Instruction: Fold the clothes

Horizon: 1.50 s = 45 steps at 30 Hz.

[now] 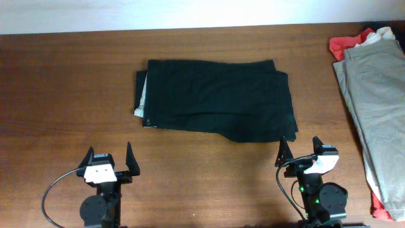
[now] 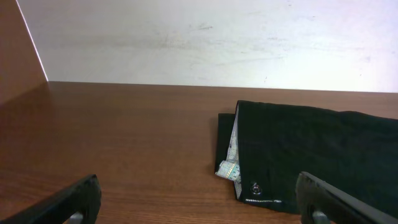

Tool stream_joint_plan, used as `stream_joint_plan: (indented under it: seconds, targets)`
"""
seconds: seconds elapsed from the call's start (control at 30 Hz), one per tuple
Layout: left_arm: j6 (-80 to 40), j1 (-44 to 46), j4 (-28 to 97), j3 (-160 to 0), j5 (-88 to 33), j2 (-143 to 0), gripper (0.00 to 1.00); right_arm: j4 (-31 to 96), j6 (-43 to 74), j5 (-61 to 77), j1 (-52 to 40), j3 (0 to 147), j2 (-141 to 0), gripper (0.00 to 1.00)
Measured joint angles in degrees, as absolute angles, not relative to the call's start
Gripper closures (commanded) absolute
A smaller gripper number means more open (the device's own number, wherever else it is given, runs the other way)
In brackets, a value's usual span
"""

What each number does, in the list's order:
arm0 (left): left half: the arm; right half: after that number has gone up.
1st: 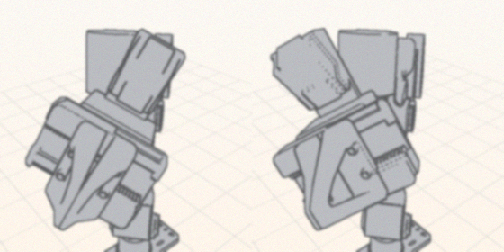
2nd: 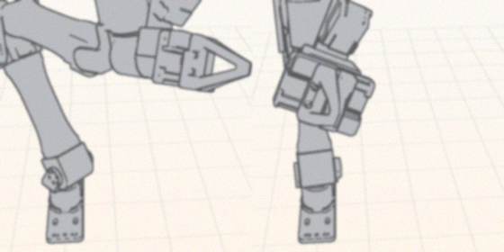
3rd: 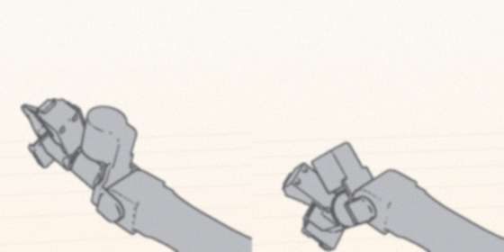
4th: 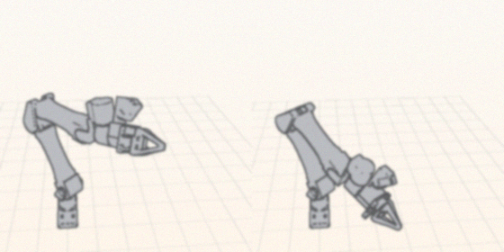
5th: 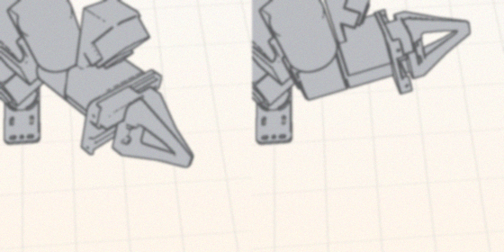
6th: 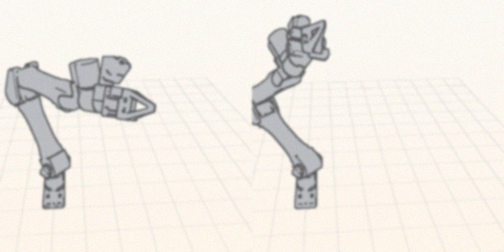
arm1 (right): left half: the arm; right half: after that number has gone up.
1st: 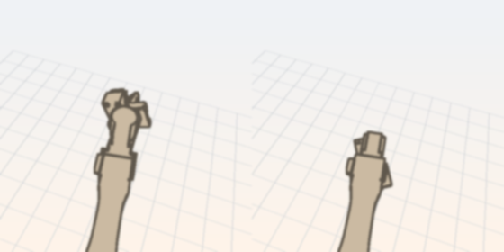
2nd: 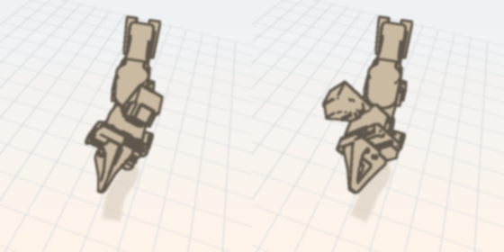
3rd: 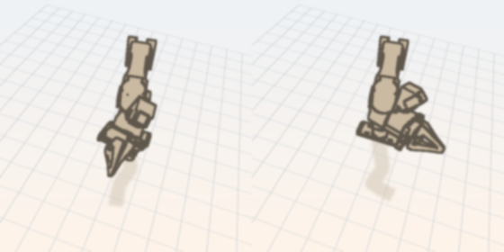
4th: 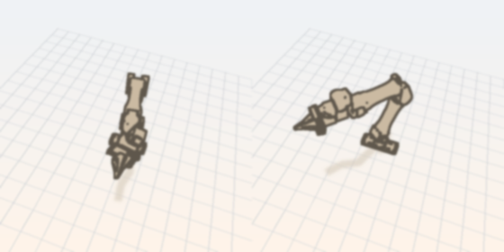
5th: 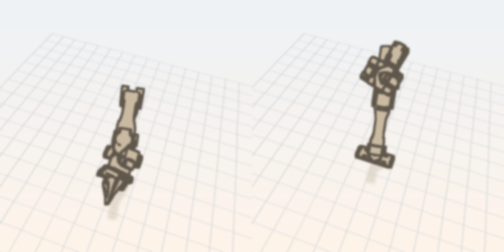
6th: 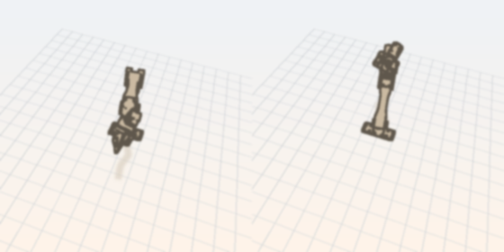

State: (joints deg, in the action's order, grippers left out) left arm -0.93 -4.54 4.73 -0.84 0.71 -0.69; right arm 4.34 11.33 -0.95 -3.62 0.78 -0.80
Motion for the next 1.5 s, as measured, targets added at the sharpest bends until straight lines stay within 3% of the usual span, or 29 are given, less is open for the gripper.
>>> stream_joint_plan:
  seconds: [1.03, 1.27, 1.5]
  targets:
    - [-0.9, -4.5, 4.7, -0.8, 0.7, -0.7, 0.01, 1.9, 11.8, -0.8, -3.6, 0.6, -0.8, 0.01]
    - [-0.9, -4.5, 4.7, -0.8, 0.7, -0.7, 0.01, 2.8, 20.3, 13.1, -3.6, 0.6, -0.8, 0.01]
    - [-0.9, -4.5, 4.7, -0.8, 0.7, -0.7, 0.01, 0.6, 21.3, 19.3, -3.6, 0.6, -0.9, 0.01]
